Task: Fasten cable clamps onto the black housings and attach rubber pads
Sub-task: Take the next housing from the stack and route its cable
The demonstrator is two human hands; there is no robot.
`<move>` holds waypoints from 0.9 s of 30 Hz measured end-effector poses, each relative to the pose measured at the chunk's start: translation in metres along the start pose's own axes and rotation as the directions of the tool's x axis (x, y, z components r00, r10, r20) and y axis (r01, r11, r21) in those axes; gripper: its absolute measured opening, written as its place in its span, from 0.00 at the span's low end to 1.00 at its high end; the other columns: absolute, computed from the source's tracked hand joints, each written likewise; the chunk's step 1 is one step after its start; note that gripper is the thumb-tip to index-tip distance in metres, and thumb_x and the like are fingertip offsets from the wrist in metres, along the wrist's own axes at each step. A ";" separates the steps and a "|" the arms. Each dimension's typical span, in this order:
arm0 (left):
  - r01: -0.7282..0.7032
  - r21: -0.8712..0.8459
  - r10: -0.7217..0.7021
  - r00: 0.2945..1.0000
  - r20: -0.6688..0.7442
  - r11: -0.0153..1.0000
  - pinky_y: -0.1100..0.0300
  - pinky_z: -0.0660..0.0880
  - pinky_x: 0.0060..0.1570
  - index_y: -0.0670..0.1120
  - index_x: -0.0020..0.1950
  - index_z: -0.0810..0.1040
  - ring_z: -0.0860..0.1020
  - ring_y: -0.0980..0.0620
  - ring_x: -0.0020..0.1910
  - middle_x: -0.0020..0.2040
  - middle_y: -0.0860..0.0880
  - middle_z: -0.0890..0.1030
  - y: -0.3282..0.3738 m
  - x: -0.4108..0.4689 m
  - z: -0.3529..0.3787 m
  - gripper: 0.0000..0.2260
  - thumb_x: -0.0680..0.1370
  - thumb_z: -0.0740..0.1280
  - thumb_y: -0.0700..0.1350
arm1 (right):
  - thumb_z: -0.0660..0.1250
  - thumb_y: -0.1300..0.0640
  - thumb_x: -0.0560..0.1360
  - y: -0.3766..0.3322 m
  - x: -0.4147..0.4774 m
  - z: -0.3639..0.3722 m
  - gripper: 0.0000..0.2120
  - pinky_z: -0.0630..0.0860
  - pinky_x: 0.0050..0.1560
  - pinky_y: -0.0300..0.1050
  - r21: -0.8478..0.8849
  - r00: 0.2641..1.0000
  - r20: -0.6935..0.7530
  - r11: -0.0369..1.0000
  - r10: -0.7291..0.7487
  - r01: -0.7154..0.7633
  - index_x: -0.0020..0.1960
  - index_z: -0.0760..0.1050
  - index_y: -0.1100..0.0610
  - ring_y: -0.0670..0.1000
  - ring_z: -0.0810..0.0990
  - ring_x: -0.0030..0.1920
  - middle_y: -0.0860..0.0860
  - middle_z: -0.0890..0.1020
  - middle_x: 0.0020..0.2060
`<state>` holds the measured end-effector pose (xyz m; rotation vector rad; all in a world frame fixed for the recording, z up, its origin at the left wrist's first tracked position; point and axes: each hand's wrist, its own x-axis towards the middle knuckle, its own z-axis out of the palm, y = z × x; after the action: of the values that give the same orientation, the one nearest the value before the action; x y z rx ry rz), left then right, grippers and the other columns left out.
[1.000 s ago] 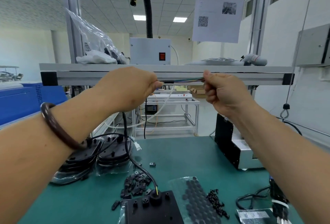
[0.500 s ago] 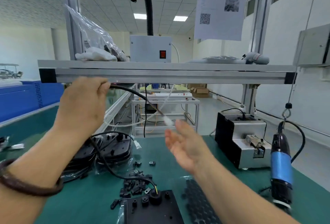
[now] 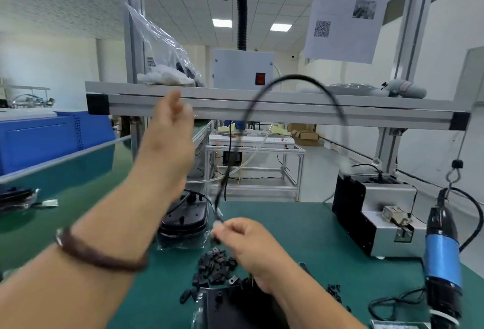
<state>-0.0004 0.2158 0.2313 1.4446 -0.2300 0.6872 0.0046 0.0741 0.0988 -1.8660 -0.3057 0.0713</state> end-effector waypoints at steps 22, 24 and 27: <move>0.002 0.608 -0.241 0.919 0.312 0.794 0.58 0.77 0.45 0.71 0.41 0.76 0.78 0.63 0.40 0.38 0.58 0.80 -0.120 -0.144 0.005 0.11 0.63 0.73 0.61 | 0.56 0.39 0.79 -0.007 -0.011 -0.015 0.26 0.52 0.24 0.37 0.746 0.989 -0.150 0.658 0.012 0.106 0.31 0.53 0.53 0.48 0.50 0.25 0.50 0.54 0.25; 0.000 0.610 -0.242 0.918 0.315 0.793 0.59 0.76 0.46 0.74 0.39 0.75 0.78 0.63 0.41 0.38 0.58 0.80 -0.120 -0.144 0.004 0.12 0.65 0.75 0.59 | 0.56 0.39 0.78 -0.006 -0.013 -0.014 0.26 0.53 0.24 0.36 0.735 0.987 -0.159 0.667 -0.002 0.120 0.31 0.53 0.53 0.48 0.51 0.24 0.49 0.55 0.24; -0.015 0.603 -0.226 0.919 0.323 0.798 0.60 0.76 0.46 0.74 0.40 0.75 0.78 0.63 0.42 0.39 0.58 0.81 -0.124 -0.144 0.004 0.12 0.65 0.75 0.58 | 0.58 0.39 0.76 -0.005 -0.015 -0.012 0.25 0.54 0.23 0.36 0.727 0.984 -0.177 0.672 -0.016 0.142 0.30 0.54 0.53 0.47 0.51 0.24 0.49 0.55 0.23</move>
<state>-0.0442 0.1734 0.0514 2.1917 -0.2387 0.3817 -0.0081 0.0603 0.1055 -1.0259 -0.2012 -0.0152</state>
